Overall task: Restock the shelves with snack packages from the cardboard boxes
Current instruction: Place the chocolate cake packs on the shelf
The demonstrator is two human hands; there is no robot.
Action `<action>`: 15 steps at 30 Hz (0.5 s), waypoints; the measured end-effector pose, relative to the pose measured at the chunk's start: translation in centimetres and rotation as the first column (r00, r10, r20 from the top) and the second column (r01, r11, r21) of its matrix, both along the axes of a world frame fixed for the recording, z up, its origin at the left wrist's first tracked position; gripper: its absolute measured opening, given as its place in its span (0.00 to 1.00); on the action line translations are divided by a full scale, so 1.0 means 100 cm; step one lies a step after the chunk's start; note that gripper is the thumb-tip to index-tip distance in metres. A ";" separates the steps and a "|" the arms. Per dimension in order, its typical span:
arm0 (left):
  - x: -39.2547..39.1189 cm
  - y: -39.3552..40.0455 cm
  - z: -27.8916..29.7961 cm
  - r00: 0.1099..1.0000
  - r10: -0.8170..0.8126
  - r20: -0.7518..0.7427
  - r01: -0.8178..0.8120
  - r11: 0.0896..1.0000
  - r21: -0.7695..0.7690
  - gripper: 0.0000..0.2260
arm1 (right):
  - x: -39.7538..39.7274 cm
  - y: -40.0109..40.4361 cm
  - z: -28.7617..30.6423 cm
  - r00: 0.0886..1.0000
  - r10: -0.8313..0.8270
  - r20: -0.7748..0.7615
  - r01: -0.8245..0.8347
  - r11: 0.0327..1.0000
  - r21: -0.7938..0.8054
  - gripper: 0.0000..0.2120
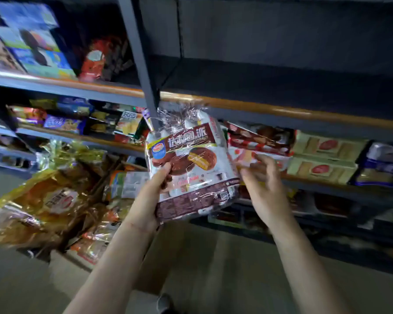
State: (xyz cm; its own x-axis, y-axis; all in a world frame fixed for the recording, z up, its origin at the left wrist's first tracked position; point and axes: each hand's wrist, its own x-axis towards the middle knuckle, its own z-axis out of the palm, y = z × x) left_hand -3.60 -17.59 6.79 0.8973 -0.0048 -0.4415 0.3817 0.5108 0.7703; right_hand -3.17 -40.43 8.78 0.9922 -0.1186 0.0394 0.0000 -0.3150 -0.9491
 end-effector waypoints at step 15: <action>-0.041 -0.237 0.046 0.934 -0.322 0.156 0.293 0.938 0.182 0.26 | -0.097 -0.209 0.006 0.982 -0.067 -0.175 0.138 0.890 0.436 0.31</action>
State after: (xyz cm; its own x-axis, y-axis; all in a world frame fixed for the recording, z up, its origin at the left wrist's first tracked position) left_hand -7.70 -41.31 11.44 0.9271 -0.2388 -0.2891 0.3479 0.2604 0.9006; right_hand -12.85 -61.38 9.41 0.9632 -0.1894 -0.1906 -0.1637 0.1488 -0.9752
